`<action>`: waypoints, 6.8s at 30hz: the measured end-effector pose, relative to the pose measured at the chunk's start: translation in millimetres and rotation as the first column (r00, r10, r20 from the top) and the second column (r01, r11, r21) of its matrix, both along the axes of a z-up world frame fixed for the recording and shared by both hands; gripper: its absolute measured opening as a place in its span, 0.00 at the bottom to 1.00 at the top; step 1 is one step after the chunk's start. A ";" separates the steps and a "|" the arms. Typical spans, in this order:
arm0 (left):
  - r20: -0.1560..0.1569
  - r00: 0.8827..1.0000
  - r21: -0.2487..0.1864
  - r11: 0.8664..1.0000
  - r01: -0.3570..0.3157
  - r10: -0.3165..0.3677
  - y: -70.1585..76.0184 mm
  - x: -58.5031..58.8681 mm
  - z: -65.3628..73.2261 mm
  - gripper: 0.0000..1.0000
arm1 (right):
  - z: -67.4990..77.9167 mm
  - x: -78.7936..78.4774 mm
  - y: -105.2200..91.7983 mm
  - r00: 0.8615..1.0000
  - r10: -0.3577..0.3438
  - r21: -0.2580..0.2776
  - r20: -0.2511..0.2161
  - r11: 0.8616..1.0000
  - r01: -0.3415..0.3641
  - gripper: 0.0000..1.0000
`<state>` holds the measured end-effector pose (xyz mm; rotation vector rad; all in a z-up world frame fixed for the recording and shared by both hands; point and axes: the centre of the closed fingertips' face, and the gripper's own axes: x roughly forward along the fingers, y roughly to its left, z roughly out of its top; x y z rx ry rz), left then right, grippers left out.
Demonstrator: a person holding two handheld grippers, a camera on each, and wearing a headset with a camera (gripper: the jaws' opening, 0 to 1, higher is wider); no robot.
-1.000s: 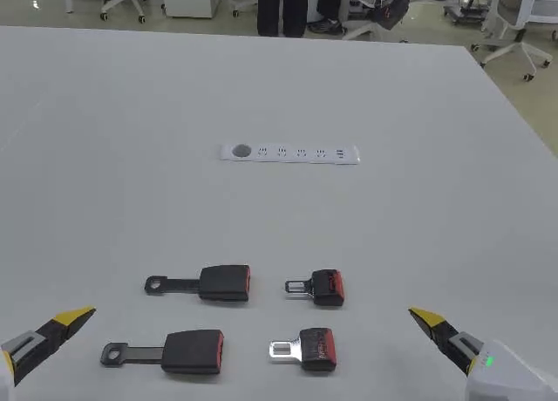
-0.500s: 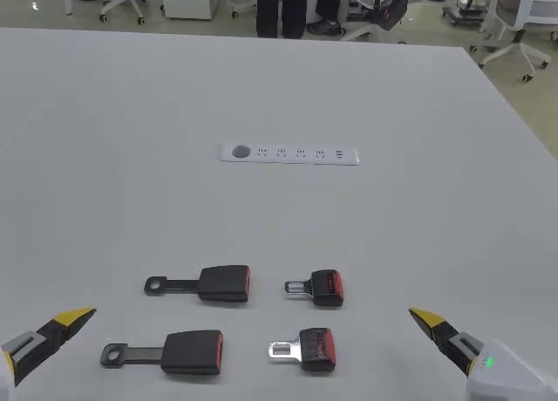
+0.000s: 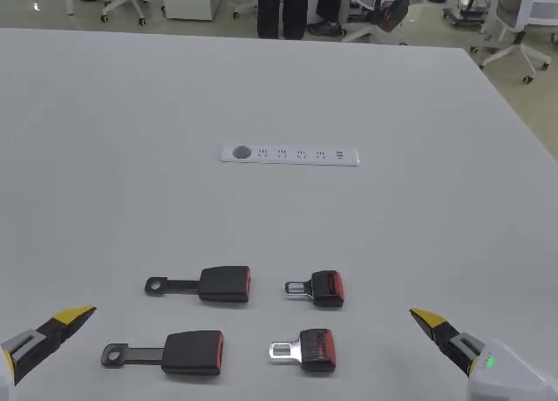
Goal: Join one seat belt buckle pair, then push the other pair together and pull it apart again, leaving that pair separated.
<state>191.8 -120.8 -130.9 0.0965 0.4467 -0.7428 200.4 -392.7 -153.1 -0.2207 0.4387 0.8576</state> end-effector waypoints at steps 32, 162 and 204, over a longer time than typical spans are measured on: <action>0.008 1.000 0.007 1.000 -0.011 0.010 4.7 -1.0 -1.4 0.99 | -0.8 -1.6 0.2 1.000 0.003 -0.012 -0.003 1.000 -0.003 1.00; -0.404 0.691 0.424 0.546 0.722 -0.600 -39.8 15.1 -76.2 0.32 | -47.9 12.7 69.4 0.793 0.570 -0.363 -0.216 0.707 -0.607 0.30; -0.433 0.684 0.426 0.535 0.729 -0.587 -38.2 15.2 -79.3 0.32 | -43.3 4.8 113.7 0.782 0.587 -0.323 -0.212 0.713 -0.622 0.30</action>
